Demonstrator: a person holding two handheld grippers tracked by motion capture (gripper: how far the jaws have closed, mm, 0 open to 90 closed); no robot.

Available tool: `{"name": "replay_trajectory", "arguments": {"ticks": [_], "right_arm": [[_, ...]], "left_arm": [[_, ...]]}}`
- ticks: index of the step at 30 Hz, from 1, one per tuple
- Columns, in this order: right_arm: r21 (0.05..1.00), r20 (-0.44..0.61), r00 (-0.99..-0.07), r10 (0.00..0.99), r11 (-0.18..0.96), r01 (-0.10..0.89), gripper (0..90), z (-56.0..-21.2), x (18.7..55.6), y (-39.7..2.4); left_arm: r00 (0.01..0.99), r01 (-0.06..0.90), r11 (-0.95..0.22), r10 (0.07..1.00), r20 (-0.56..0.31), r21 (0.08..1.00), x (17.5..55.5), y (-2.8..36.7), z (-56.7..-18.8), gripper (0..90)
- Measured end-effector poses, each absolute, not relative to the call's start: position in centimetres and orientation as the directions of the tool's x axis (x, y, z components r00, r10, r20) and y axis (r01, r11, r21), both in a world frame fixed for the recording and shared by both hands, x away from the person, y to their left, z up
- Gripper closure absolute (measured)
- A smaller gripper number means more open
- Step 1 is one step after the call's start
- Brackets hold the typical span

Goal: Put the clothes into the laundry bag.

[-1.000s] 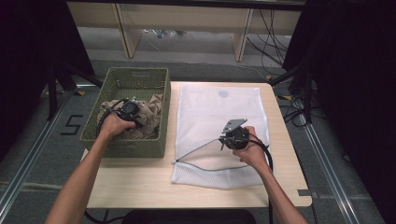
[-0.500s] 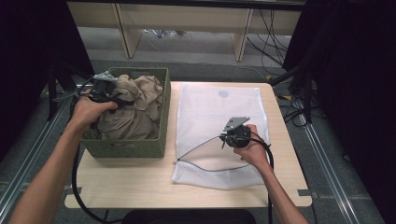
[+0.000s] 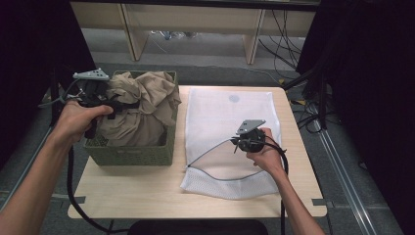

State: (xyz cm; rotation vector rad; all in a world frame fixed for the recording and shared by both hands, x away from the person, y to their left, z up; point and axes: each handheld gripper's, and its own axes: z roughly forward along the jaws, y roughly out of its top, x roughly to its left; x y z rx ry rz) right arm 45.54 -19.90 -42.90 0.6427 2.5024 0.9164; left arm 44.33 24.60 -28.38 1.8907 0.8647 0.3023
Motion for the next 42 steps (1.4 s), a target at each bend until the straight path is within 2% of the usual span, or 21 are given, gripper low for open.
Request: {"name": "replay_trajectory", "arguments": {"ticks": [12,20,25,26,28,29,30,35,37,40,41,42], "right_arm": [[0.702,-0.194,-0.796,0.573,0.648,0.295,89.7,-42.4,45.6,-20.0],[0.700,-0.187,-0.806,0.562,0.652,0.292,89.8,-42.3,45.7,-20.2],[0.714,-0.175,-0.798,0.576,0.633,0.301,89.8,-41.6,45.7,-20.7],[0.722,-0.191,-0.801,0.567,0.634,0.277,89.8,-41.5,45.8,-20.8],[0.732,-0.149,-0.787,0.599,0.601,0.319,89.9,-40.8,45.3,-20.9],[0.737,-0.186,-0.799,0.571,0.620,0.271,89.8,-40.5,45.6,-21.1],[0.737,-0.186,-0.799,0.571,0.620,0.271,89.8,-40.5,45.6,-21.1],[0.753,-0.182,-0.799,0.574,0.604,0.261,89.8,-39.4,45.3,-21.0],[0.758,-0.188,-0.805,0.563,0.604,0.246,89.9,-39.1,45.3,-21.0],[0.761,-0.163,-0.796,0.583,0.587,0.274,89.9,-38.5,45.0,-20.9],[0.764,-0.189,-0.804,0.564,0.599,0.240,89.8,-38.4,45.2,-21.0],[0.769,-0.162,-0.793,0.588,0.579,0.272,89.9,-38.2,44.9,-21.1]], "left_arm": [[0.806,0.389,-0.227,0.554,-0.210,0.893,39.0,22.6,-25.1,70.8],[0.874,0.341,-0.267,0.443,-0.200,0.901,35.6,19.5,-23.4,70.7],[0.900,0.343,-0.255,0.366,-0.238,0.904,33.8,17.5,-22.8,70.7],[0.905,0.334,-0.266,0.357,-0.229,0.904,33.4,17.1,-22.6,70.7],[0.918,0.326,-0.270,0.320,-0.235,0.906,32.7,16.1,-22.5,70.5],[0.926,0.314,-0.283,0.303,-0.226,0.906,32.2,15.1,-22.6,70.5],[0.926,0.314,-0.283,0.303,-0.226,0.906,32.2,15.1,-22.6,70.4],[0.930,0.338,-0.318,0.255,-0.264,0.886,32.4,12.1,-25.3,70.3],[0.923,0.368,-0.349,0.252,-0.292,0.862,32.7,10.6,-27.1,70.1],[0.913,0.399,-0.399,0.252,-0.320,0.826,33.5,8.4,-30.0,70.0],[0.904,0.422,-0.408,0.262,-0.339,0.810,33.7,7.7,-30.9,69.8],[0.904,0.424,-0.430,0.261,-0.340,0.797,34.0,7.2,-31.8,69.4]]}}
